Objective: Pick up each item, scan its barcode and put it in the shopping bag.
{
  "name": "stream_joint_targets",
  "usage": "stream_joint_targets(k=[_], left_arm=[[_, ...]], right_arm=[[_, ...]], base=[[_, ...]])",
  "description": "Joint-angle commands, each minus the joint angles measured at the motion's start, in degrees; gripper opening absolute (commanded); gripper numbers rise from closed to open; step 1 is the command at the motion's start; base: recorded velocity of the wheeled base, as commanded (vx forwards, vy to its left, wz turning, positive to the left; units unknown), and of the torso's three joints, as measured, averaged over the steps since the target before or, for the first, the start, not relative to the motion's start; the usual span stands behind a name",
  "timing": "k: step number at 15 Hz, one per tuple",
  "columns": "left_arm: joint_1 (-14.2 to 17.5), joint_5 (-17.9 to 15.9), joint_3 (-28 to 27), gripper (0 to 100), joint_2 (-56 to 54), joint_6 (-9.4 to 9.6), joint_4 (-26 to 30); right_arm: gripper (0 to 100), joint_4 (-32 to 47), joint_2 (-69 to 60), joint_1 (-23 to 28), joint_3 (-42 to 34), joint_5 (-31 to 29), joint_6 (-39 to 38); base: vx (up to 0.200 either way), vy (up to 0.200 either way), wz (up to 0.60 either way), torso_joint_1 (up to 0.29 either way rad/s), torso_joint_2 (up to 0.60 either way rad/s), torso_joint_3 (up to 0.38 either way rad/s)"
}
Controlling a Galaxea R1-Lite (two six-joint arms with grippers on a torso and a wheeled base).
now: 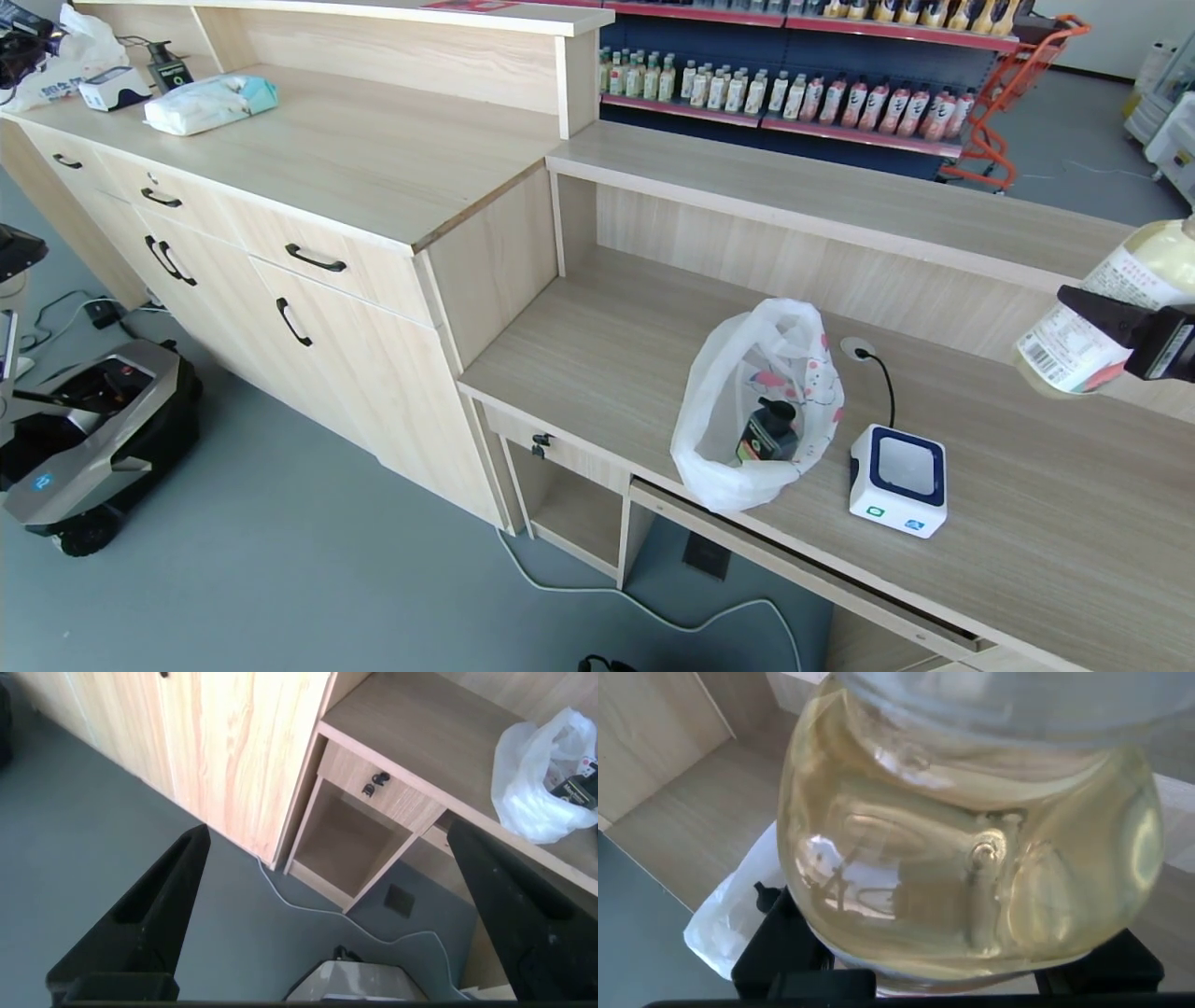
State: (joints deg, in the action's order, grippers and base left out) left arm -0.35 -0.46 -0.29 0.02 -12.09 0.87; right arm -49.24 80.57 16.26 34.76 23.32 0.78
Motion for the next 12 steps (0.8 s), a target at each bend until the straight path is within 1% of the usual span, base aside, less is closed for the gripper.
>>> stream_joint_targets(k=[1,2,5,7,9,12], left_arm=[[0.0,-0.2,-0.1,100,0.0,-0.04,0.1],[0.0,-0.3,-0.1,100,0.0,0.05,0.3],[0.0,-0.3,-0.1,100,0.0,0.05,0.2],[0.0,-0.3,-0.1,100,0.0,0.14,0.2],[0.0,-0.3,-0.1,100,0.0,0.14,0.3],[0.0,0.0,0.0,100,0.0,-0.04,-0.1]], right_arm=[[0,-0.1,1.6,-0.5,0.1,-0.1,0.0],[0,-0.1,2.0,-1.0,0.1,-0.2,0.0],[0,-0.1,3.4,-2.7,0.3,-0.6,0.0],[0,-0.4,5.7,-5.9,1.1,-2.7,0.0],[0,-0.4,9.3,-8.9,4.7,-4.4,0.0],[0,-0.6,18.6,-11.0,12.8,-9.1,0.0]], base=[[0.0,0.0,0.0,0.0,0.0,0.0],[0.0,0.0,0.0,0.0,0.0,0.0],[0.0,0.2,0.0,-0.002,0.0,0.004],[0.0,0.2,0.0,0.017,0.01,0.002],[0.0,0.2,0.0,0.002,0.01,0.0],[0.0,0.0,0.0,0.0,0.0,0.0]])
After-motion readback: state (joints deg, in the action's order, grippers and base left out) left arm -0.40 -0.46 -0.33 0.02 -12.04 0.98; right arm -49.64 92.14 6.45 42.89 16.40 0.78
